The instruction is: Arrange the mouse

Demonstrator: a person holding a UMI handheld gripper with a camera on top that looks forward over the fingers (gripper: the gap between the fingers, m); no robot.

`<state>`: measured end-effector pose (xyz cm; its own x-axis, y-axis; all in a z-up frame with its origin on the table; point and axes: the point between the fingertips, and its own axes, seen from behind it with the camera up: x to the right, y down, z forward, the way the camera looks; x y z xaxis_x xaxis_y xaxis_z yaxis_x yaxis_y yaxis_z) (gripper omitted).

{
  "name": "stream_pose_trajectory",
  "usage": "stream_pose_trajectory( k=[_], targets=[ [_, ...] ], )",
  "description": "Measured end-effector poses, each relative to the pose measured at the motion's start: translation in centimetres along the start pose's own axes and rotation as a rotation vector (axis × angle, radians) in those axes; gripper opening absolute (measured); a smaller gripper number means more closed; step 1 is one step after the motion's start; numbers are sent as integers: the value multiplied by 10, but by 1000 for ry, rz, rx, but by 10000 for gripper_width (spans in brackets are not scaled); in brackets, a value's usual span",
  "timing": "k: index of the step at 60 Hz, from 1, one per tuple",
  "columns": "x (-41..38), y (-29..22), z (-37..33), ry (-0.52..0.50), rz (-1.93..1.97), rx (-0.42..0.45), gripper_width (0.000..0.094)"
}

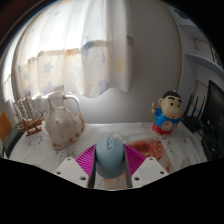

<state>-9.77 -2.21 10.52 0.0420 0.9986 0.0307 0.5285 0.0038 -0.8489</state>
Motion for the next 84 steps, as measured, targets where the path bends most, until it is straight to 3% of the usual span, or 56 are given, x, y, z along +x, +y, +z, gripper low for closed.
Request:
stream_pose_trajectory(
  k=[11,22,24,29,31,43,57,84],
  targets=[
    [85,46,56,37,-29,-51,420],
    [111,96,81,13,-27,-130,474],
    [111,94,81,-2,-20,-115,532],
    [126,94,73,29,-21,-145,869],
    [128,90,65,40,-6,-152,830],
    [120,56,-39,9,46,-213,853],
    [104,53,-156,-21,28,-282,849],
    [84,44,-179,-39,-18,-260,847]
  ],
)
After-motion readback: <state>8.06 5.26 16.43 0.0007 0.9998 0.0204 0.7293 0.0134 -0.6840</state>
